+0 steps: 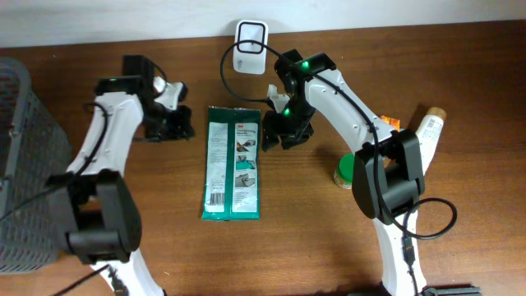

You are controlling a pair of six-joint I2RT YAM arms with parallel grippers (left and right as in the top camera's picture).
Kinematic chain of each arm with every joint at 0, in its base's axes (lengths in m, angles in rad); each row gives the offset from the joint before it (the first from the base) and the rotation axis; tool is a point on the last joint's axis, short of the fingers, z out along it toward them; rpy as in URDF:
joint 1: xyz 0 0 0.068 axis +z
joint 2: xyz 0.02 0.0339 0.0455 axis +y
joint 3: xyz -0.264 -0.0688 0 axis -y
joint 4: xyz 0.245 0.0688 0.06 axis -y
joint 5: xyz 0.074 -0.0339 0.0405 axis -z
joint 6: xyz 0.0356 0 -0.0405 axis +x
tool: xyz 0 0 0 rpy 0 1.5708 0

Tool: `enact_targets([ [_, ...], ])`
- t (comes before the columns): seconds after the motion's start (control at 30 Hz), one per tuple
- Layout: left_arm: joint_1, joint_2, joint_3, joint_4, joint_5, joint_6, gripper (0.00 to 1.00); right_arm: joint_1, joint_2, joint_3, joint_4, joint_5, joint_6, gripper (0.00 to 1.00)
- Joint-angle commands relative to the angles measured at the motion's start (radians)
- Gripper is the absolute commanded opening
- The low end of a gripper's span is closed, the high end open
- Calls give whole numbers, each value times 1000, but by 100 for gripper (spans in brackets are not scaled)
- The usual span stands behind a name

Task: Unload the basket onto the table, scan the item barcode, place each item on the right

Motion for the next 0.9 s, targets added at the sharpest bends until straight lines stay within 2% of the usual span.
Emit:
enact_targets([
  [0.0,-37,56,-11,3,110,101,0,5,2,-6,2,-13,7,53],
  [0.53,-46,205,-13,74,169,127,0,0,3,-55,41,-84,-9,52],
  [0.63,-46,214,-13,91,110,95,0,-6,3,-115,93,-101,-4,48],
  [0.73,-46,215,-13,103,16,36,0,-24,3,-162,158,-197,-6,46],
  [0.87,-46,228,-14,117,12,14,0,-23,3,-212,210,-204,-24,47],
])
